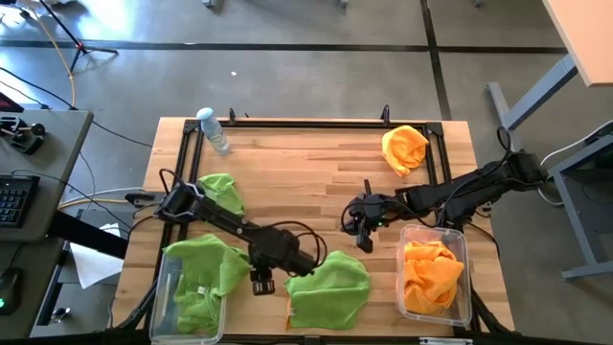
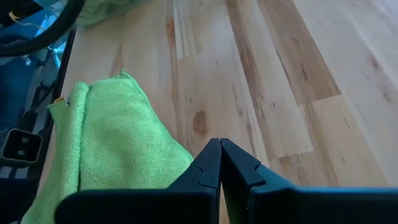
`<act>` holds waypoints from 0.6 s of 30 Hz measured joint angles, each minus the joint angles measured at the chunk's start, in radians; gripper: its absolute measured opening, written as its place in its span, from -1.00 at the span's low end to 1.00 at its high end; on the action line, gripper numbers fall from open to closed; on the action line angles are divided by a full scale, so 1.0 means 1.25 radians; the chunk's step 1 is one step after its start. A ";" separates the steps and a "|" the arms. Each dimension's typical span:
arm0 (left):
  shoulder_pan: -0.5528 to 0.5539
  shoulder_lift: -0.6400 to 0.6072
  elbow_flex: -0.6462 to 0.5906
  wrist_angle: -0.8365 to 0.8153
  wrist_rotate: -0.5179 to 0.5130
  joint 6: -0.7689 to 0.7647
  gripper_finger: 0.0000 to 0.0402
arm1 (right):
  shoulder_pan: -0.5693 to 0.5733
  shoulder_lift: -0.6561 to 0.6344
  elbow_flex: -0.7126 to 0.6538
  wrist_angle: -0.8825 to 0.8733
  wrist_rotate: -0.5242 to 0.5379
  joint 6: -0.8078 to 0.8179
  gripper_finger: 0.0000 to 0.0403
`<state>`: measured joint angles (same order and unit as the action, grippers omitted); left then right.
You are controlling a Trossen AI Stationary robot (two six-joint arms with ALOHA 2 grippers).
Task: Sort microfiber towel by color & place in baskets
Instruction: Put the green towel into the left transparent bin
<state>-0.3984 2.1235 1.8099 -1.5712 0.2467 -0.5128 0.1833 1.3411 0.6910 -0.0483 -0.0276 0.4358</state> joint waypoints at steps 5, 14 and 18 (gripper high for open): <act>-0.019 0.000 0.000 0.000 0.015 0.000 -0.21 | 0.000 0.000 0.000 0.000 -0.006 0.000 -1.00; -0.068 0.000 0.000 0.000 -0.008 0.034 -0.22 | 0.000 0.000 0.000 0.000 -0.006 0.000 -1.00; -0.080 0.000 0.000 0.000 -0.023 0.022 -0.36 | 0.000 0.000 0.000 0.001 -0.006 0.006 -1.00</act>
<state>-0.4983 2.1235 1.8099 -1.5711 0.2176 -0.4855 0.1833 1.3411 0.6910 -0.0470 -0.0349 0.4438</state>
